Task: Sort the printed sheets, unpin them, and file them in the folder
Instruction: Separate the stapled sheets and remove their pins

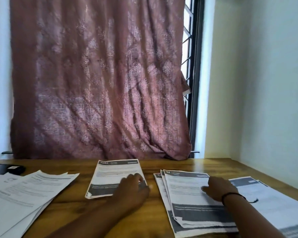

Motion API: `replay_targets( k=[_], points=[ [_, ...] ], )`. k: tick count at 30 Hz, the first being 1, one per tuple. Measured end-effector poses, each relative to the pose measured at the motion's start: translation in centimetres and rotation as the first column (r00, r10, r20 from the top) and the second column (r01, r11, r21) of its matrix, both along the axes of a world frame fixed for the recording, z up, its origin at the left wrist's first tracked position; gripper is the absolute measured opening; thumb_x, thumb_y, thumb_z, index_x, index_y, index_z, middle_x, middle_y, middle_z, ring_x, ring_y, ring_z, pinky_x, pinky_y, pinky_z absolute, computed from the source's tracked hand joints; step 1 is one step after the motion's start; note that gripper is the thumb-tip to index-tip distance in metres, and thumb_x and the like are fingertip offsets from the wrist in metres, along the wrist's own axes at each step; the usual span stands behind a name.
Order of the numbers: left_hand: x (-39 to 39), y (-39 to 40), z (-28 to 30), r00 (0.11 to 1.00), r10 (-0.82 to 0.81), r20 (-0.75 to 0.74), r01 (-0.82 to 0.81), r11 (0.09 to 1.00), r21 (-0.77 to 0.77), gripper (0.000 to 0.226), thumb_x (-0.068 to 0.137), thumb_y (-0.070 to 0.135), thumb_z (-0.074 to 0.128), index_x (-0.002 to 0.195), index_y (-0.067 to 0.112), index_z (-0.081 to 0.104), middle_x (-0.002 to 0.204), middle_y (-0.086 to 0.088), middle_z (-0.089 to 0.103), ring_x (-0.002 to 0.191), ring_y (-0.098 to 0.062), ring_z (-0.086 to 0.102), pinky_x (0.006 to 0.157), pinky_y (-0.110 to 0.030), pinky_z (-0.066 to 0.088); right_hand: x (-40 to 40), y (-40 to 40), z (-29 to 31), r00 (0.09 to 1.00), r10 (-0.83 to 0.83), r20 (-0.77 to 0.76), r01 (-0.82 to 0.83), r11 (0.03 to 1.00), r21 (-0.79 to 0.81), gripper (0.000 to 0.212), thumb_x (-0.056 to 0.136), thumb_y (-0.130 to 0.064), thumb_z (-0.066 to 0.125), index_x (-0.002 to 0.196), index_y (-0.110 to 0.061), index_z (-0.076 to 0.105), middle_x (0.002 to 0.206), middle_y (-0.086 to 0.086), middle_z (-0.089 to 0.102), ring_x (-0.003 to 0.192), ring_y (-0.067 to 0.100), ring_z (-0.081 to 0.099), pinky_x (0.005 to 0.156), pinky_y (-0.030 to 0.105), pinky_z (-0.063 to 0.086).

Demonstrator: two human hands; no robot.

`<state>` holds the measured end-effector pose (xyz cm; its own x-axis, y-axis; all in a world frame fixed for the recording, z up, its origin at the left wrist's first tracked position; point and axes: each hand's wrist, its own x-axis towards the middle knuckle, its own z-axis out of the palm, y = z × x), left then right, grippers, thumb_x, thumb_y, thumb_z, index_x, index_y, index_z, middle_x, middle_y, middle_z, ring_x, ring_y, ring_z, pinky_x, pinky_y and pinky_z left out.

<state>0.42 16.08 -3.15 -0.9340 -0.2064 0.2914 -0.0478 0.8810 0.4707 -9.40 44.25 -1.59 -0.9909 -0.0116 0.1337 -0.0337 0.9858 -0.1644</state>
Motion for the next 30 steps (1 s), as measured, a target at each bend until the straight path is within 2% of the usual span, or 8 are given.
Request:
replay_targets(
  k=[5,8,11,16,19,23,26,30],
  points=[
    [-2.5,6.7,0.2,0.985,-0.103,0.141,0.041,0.922,0.384,0.066,0.081,0.058,0.062,0.129,0.015,0.047,0.133,-0.001,0.054,0.117,-0.019,0.055,0.095,-0.027,0.044,1.2,0.8,-1.7,0.998,0.033,-0.053,-0.027,0.994,0.106,0.046,0.091,-0.056,0.038,0.123,-0.028,0.056,0.133,0.001,0.055,0.126,0.024,0.046,0.101,0.041,0.037],
    [-3.6,8.8,0.8,0.981,-0.158,0.114,0.028,0.695,0.719,0.061,0.075,0.044,0.073,0.120,0.014,0.047,0.130,-0.004,0.058,0.107,-0.020,0.061,0.084,-0.028,0.052,2.0,0.4,-2.0,0.991,0.059,-0.119,-0.036,0.980,0.193,0.045,0.095,-0.053,0.031,0.127,-0.032,0.055,0.135,-0.002,0.052,0.128,0.021,0.042,0.103,0.043,0.031],
    [-4.3,9.7,1.3,0.979,-0.127,0.160,-0.073,0.514,0.854,0.061,0.081,0.026,0.072,0.131,0.008,0.043,0.127,-0.007,0.059,0.103,-0.024,0.060,0.076,-0.028,0.051,2.0,0.5,-2.1,0.991,0.065,-0.120,-0.039,0.978,0.207,0.045,0.095,-0.051,0.029,0.126,-0.032,0.055,0.134,-0.002,0.053,0.128,0.022,0.041,0.103,0.042,0.031],
    [-4.6,10.8,2.0,0.962,-0.138,0.237,-0.103,0.618,0.779,0.051,0.079,0.004,0.069,0.126,-0.001,0.051,0.117,-0.016,0.061,0.101,-0.030,0.061,0.085,-0.037,0.055,2.2,0.3,-2.5,0.976,0.133,-0.173,-0.122,0.990,0.068,0.038,0.096,-0.053,0.036,0.120,-0.034,0.058,0.127,-0.004,0.056,0.121,0.020,0.048,0.099,0.036,0.040],
    [-4.4,10.1,2.4,0.980,-0.105,0.171,-0.072,0.612,0.788,0.043,0.081,-0.004,0.064,0.123,0.001,0.057,0.115,-0.014,0.064,0.098,-0.030,0.063,0.088,-0.042,0.055,2.1,0.5,-2.4,0.928,0.107,-0.356,-0.192,0.958,-0.214,0.030,0.093,-0.050,0.049,0.113,-0.031,0.061,0.121,-0.001,0.060,0.109,0.019,0.056,0.092,0.032,0.044],
    [-2.6,7.5,4.0,0.988,-0.153,-0.026,0.095,0.464,0.881,0.034,0.088,-0.010,0.054,0.119,0.003,0.056,0.118,-0.012,0.064,0.097,-0.030,0.063,0.079,-0.037,0.056,2.1,0.4,-0.9,0.897,-0.071,-0.436,-0.246,0.739,-0.627,0.058,0.083,-0.045,0.069,0.129,-0.014,0.051,0.127,0.009,0.053,0.115,0.027,0.052,0.094,0.038,0.044],
    [-1.3,5.6,5.8,0.980,-0.173,-0.099,0.168,0.447,0.878,0.031,0.088,-0.009,0.055,0.116,0.004,0.059,0.113,-0.013,0.067,0.098,-0.032,0.065,0.089,-0.044,0.053,2.8,-1.0,1.0,0.972,0.092,-0.218,-0.235,0.293,-0.927,0.080,0.066,-0.055,0.081,0.126,-0.009,0.055,0.118,0.005,0.065,0.102,0.024,0.064,0.088,0.039,0.050],
    [0.3,3.8,8.5,0.972,-0.189,-0.143,0.218,0.473,0.854,0.024,0.087,-0.005,0.057,0.107,0.008,0.060,0.108,-0.010,0.069,0.096,-0.030,0.066,0.085,-0.043,0.055,4.7,-3.4,3.6,0.934,0.047,-0.354,-0.353,-0.026,-0.935,0.038,0.082,-0.015,0.074,0.116,-0.012,0.058,0.101,0.007,0.070,0.088,0.028,0.069,0.077,0.040,0.057]
  ],
)
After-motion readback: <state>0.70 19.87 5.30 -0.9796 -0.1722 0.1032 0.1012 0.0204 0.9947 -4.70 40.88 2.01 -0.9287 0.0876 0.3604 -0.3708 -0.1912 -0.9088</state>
